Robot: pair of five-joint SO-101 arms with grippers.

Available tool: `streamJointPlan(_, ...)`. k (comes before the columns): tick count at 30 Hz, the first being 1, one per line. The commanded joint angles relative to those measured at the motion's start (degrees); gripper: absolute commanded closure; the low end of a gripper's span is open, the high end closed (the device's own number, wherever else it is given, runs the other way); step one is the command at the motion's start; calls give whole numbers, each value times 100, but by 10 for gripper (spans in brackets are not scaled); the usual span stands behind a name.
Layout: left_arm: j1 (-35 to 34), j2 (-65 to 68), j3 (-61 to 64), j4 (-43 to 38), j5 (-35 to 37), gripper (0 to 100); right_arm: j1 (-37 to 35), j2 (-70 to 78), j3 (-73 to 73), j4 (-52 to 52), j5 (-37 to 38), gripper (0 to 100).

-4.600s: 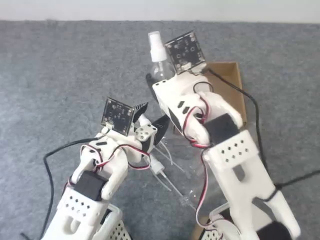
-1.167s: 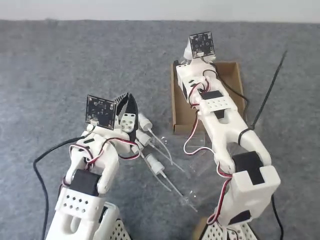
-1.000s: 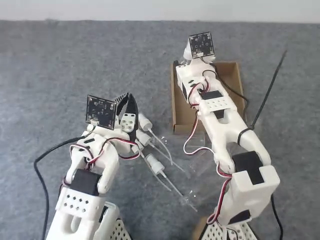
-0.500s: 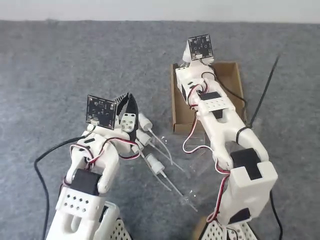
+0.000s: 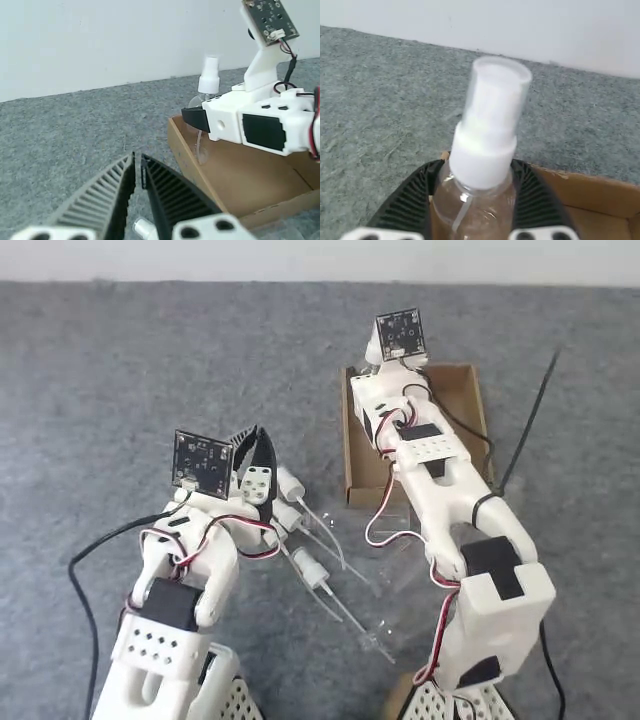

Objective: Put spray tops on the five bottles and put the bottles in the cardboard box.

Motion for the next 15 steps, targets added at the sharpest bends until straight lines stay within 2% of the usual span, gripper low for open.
streamJointPlan(1,-18,-53,-48,-123,-44,990,-127,-92,-97,-75,-35,830)
streamJointPlan(6,-18,-53,-48,-123,-44,990,-259,-66,-88,-66,-35,707)
streamJointPlan(15,-18,-53,-48,-123,-44,990,-215,-110,-123,-75,-35,697)
